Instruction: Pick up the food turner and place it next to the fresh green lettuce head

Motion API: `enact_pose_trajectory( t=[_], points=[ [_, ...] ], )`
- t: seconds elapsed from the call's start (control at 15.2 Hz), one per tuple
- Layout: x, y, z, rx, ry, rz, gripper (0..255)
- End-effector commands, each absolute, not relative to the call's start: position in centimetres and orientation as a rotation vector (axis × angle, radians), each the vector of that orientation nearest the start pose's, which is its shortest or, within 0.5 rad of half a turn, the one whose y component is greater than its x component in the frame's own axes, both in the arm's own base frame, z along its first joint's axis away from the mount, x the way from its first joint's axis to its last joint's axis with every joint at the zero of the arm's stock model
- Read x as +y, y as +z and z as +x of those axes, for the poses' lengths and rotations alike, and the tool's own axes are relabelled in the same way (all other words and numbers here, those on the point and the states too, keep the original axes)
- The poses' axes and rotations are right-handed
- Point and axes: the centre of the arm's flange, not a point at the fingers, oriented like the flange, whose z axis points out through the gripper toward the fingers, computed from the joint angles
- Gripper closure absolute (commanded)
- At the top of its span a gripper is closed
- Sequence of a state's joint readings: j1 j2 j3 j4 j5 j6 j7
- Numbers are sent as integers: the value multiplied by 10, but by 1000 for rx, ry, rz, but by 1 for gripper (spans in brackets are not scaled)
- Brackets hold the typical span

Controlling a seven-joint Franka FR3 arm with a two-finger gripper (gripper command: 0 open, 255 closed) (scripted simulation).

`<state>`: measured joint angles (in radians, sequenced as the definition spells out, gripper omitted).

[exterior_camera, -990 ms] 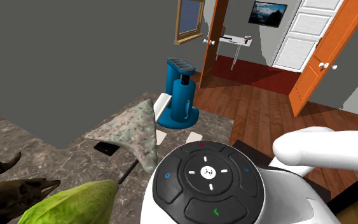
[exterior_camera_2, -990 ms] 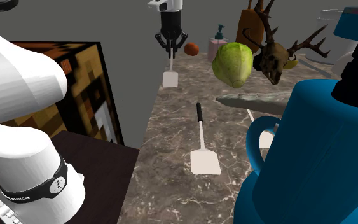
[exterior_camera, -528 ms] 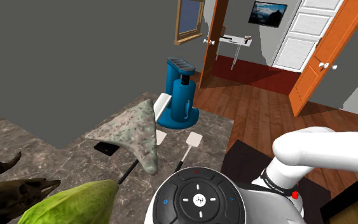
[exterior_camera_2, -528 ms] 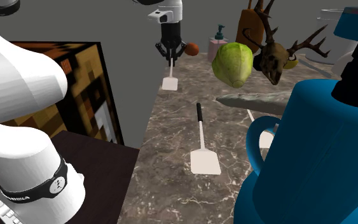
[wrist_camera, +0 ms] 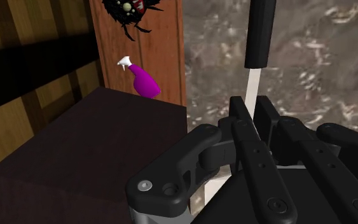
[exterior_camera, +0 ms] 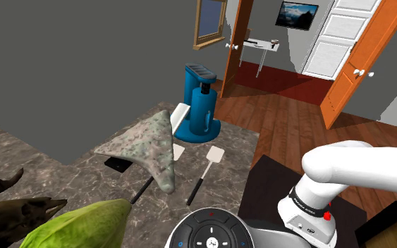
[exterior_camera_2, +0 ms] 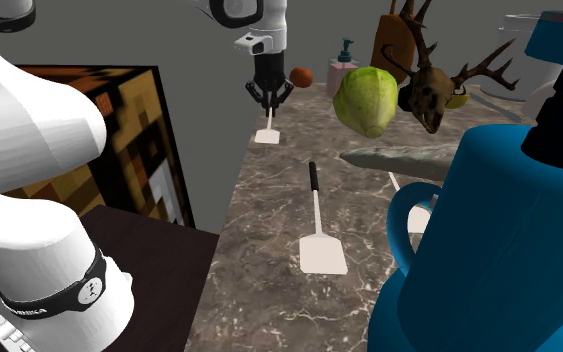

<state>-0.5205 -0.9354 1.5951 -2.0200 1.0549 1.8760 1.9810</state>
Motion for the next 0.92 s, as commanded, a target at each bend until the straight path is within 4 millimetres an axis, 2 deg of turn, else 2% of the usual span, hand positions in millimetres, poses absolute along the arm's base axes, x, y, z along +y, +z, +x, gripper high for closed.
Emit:
enact_pose_trajectory(
  t=[0.0,0.33,0.4,0.73,0.86],
  points=[
    [556,351,136,1885,82,-2462,255],
    [556,351,136,1885,82,-2462,255],
    [556,351,136,1885,82,-2462,0],
    [556,351,136,1885,82,-2462,0],
    [555,377,137,1885,82,-2462,0]
  ],
)
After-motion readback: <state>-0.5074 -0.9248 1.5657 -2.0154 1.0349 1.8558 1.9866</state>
